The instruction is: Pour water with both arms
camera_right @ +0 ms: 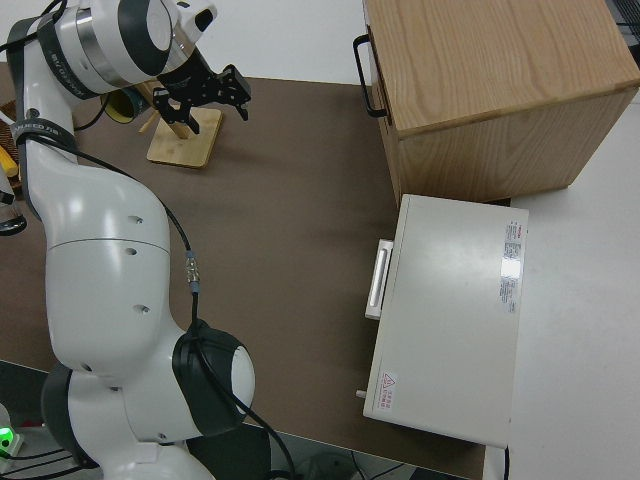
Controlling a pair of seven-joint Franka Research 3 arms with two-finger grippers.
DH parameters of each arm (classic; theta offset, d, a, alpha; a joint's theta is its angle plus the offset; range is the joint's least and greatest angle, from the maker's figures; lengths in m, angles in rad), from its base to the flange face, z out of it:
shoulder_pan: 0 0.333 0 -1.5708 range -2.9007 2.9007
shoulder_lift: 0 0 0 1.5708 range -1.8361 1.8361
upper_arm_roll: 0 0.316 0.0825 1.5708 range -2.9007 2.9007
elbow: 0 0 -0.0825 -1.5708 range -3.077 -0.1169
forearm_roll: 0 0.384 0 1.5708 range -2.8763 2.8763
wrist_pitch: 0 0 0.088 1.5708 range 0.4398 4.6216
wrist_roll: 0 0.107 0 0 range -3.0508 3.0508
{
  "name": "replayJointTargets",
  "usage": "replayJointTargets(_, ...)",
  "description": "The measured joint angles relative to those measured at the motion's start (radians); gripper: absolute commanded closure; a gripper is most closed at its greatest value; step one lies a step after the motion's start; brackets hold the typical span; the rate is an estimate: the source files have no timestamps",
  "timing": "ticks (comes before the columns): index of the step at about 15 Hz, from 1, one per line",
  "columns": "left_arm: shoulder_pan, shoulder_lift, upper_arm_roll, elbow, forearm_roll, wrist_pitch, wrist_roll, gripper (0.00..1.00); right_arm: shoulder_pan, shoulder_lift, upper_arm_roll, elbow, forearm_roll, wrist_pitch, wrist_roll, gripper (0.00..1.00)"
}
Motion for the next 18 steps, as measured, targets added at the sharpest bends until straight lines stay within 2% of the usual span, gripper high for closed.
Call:
replayJointTargets(3, -0.037, 0.001, -0.002, -0.003, -0.005, 0.0, 0.0, 1.0, -0.073, -0.041, -0.011, -0.022, 0.0, 0.014, -0.034, 0.013)
replayJointTargets(6, -0.064, 0.006, -0.002, -0.009, -0.006, 0.0, 0.0, 1.0, -0.142, -0.113, -0.011, -0.084, 0.013, 0.023, -0.039, 0.013)
replayJointTargets(10, -0.083, 0.036, -0.004, -0.016, -0.006, 0.0, 0.013, 1.0, -0.215, -0.234, -0.011, -0.23, 0.07, 0.039, -0.04, 0.013)
replayJointTargets(13, -0.091, 0.079, -0.005, -0.016, -0.006, 0.003, 0.016, 1.0, -0.222, -0.337, -0.008, -0.372, 0.076, 0.057, -0.04, 0.013)
replayJointTargets(16, -0.092, 0.106, -0.008, -0.016, -0.006, 0.01, 0.018, 1.0, -0.222, -0.412, -0.006, -0.458, 0.076, 0.06, -0.04, 0.013)
replayJointTargets(18, -0.092, 0.122, -0.008, -0.014, -0.006, 0.011, 0.02, 1.0, -0.223, -0.448, -0.007, -0.485, 0.076, 0.058, -0.04, 0.013)
